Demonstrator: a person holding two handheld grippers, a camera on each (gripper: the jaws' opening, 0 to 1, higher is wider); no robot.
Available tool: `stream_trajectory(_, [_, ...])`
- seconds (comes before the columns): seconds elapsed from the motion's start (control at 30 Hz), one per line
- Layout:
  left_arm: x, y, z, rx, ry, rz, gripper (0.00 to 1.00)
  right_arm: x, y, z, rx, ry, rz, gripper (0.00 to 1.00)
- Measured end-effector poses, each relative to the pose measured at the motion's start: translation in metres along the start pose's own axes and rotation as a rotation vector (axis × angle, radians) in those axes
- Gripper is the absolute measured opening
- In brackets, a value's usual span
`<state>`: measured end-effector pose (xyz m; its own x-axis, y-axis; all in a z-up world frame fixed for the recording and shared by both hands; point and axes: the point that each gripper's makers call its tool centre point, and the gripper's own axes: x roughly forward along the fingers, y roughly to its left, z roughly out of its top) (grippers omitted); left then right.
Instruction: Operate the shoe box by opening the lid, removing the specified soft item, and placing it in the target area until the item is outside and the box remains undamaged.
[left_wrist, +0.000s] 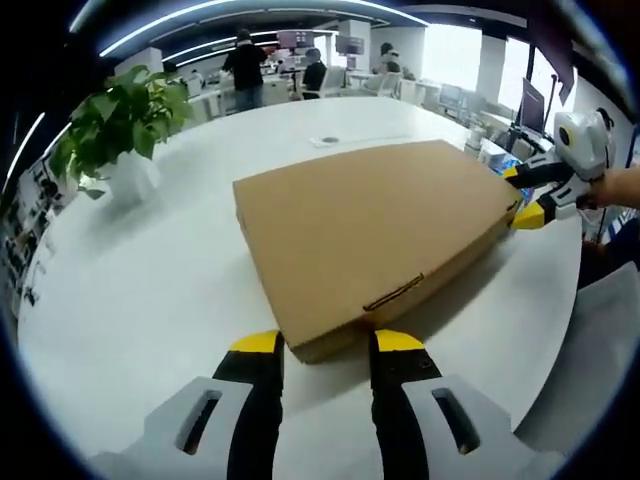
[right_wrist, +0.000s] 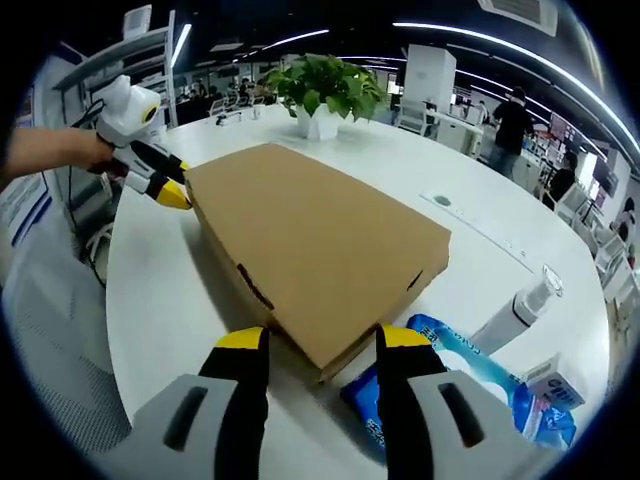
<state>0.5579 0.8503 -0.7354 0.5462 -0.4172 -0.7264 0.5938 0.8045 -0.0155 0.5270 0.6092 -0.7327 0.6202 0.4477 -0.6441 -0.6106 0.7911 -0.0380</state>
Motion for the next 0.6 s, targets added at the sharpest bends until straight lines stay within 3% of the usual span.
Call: stream_trajectory(0.6, [0.002,0.0024,0.0037,0.019,-0.028,0.002,0.33,0.003,-0.0073,0.0008,-0.014,0.006,0.007,0.39])
